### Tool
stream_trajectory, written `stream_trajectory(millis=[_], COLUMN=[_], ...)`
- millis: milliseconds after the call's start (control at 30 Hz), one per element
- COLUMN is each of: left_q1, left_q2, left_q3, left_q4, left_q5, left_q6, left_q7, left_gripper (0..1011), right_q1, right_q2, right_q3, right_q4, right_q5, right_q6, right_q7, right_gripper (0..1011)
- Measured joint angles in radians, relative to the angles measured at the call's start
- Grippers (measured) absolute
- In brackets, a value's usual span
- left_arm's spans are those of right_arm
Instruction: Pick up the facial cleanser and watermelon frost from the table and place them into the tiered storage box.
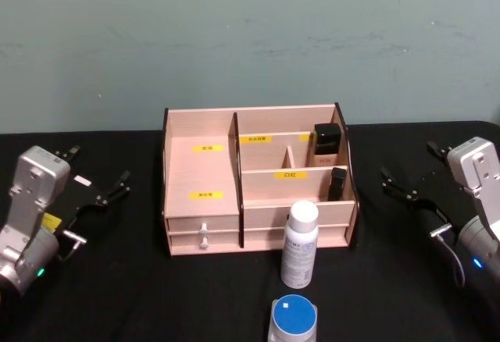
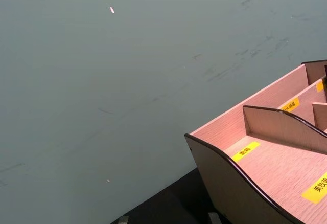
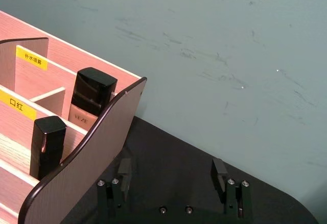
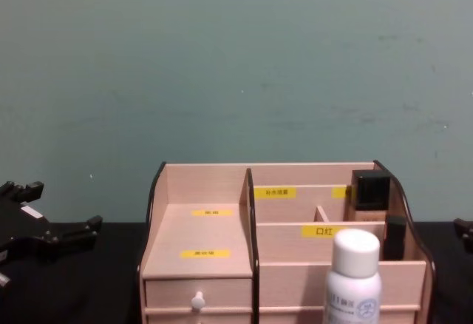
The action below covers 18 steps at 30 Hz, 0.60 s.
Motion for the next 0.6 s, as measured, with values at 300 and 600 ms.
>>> stream_trajectory(millis=[300,600], left_q1=[0.0,0.0], left_q2=[0.0,0.0], left_q3=[0.0,0.0], left_q4=[0.0,0.0], left_q5=[0.0,0.0], left_q6=[0.0,0.0], left_q7=[0.0,0.0], left_gripper=[1010,1010], right_q1=[0.0,0.0], right_q2=[0.0,0.0], right_q3=[0.0,0.0], right_q4=[0.0,0.0], right_q5=[0.0,0.0], right_q6=[0.0,0.0], right_q7=[0.0,0.0], right_gripper=[1002,1002])
